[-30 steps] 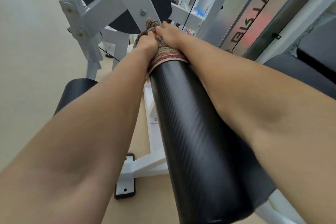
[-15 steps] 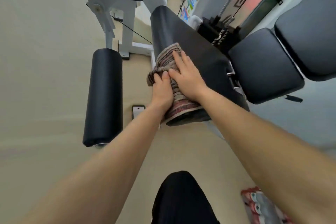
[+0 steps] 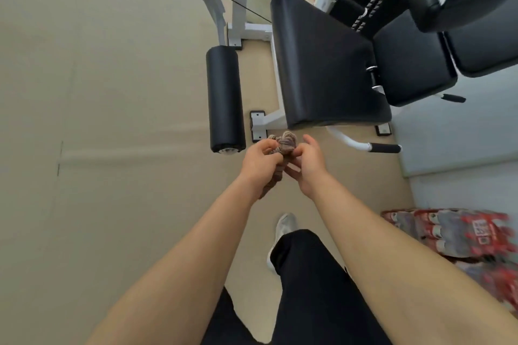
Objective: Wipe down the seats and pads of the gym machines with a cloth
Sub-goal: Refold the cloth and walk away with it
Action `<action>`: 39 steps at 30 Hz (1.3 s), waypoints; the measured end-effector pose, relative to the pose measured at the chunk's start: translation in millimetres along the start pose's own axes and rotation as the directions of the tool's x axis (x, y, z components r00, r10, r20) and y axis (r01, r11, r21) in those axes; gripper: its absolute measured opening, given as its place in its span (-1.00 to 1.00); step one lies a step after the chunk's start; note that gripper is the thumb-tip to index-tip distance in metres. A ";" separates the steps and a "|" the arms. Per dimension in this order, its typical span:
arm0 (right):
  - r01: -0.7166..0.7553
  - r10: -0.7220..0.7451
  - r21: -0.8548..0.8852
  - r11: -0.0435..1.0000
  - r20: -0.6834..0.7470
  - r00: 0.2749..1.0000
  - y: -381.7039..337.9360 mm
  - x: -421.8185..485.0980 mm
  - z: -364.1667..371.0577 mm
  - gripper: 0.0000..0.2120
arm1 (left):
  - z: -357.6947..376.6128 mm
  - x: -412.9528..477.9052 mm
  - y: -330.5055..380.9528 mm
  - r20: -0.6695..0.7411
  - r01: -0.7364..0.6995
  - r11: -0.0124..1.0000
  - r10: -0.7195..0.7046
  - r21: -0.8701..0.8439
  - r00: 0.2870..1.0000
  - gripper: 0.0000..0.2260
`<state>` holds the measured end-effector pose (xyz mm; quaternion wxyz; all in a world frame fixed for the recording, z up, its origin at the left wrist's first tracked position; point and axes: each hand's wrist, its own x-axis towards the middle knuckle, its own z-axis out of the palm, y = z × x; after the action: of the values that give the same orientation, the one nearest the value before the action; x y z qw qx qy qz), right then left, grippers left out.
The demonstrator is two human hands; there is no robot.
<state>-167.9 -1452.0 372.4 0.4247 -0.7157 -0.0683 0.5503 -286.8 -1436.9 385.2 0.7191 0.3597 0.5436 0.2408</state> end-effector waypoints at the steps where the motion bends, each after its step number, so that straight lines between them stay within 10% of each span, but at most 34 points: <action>1: -0.026 0.027 -0.013 1.000 0.022 0.999 0.4 -19.1 0.5 -0.35 | -12.8 -22.7 5.6 0.025 -0.007 1.000 0.007 0.005 1.000 -0.81; 11: 0.031 0.057 -0.254 0.967 0.330 0.942 -22.0 -168.7 31.6 -0.64 | -118.9 -188.7 61.5 0.103 0.003 0.987 0.014 -0.162 0.995 -0.84; 20: 0.069 -0.067 0.015 0.997 0.529 0.846 -93.7 -224.5 99.3 -0.60 | -181.6 -206.0 114.8 -0.291 -0.071 0.983 0.118 0.168 0.950 -0.90; 23: 0.090 -0.011 -0.109 0.990 0.577 0.817 -119.3 -221.1 119.7 -0.89 | -190.9 -189.7 127.5 -0.262 -0.042 0.984 0.086 0.171 0.961 -0.64; 26: 0.062 0.057 -0.193 0.979 0.556 0.829 -140.2 -206.2 142.5 -0.71 | -205.5 -165.9 142.5 -0.205 -0.004 0.978 0.048 0.210 0.978 -0.34; 28: 0.083 0.015 -0.147 0.986 0.566 0.824 -155.3 -196.5 162.6 -0.92 | -219.2 -150.9 154.1 -0.235 0.024 0.964 0.040 0.264 0.971 -0.49; 31: 0.106 -0.050 -0.055 0.993 0.612 0.789 -176.8 -180.7 191.8 -0.87 | -241.5 -141.5 184.1 -0.352 0.096 0.878 0.086 0.469 0.932 -0.84; 39: 0.175 -0.079 -0.083 0.981 0.653 0.753 -221.7 -126.7 287.8 -0.91 | -357.7 -103.1 234.1 -0.353 0.132 0.543 0.326 0.829 0.877 -0.84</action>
<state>-378.1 -1230.7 606.6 0.3605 -0.5033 -0.2973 0.7269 -648.1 -1275.2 576.6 0.2919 0.6182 0.7261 0.0736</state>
